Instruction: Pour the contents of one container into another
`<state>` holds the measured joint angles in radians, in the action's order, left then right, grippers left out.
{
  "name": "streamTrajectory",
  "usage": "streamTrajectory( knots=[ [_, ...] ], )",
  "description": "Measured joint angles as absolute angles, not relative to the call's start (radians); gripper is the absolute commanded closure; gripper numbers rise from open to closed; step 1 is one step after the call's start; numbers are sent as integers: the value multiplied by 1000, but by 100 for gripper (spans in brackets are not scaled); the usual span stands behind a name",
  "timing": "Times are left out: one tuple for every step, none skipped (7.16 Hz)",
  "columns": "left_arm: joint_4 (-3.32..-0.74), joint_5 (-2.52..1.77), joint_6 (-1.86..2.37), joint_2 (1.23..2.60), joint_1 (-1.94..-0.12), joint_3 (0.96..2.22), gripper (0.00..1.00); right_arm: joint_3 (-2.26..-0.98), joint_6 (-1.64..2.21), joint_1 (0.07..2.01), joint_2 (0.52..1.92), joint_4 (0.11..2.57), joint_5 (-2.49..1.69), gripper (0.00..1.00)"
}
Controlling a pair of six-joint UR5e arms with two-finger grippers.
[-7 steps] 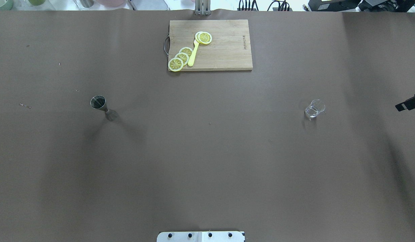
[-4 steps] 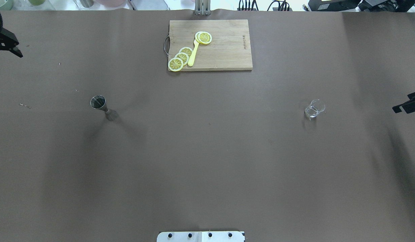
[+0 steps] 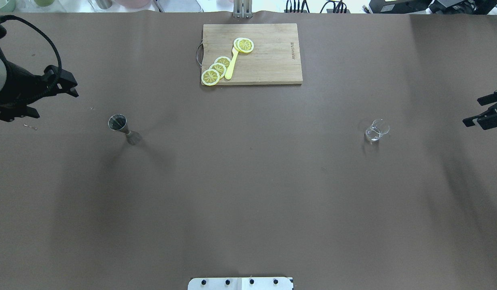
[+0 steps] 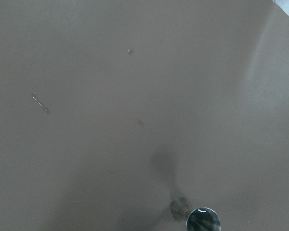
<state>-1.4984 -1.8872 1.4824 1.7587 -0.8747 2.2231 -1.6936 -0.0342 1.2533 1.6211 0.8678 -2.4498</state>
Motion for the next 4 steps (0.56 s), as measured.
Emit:
streamTrajectory(
  knots=[
    [-1530, -1771, 1564, 1731, -779, 2257, 2, -1719, -82, 1243, 1619, 865, -2442, 0],
    [-1552, -1625, 1642, 1703, -668, 2287, 2, -1732, -135, 1231, 1619, 853, -2438, 0],
    [-1558, -1483, 1703, 1689, -565, 2304, 2, -1732, -187, 1218, 1619, 827, -2436, 0],
    [-1550, -1343, 1753, 1679, -463, 2311, 3, -1722, -213, 1208, 1619, 786, -2435, 0]
  ],
)
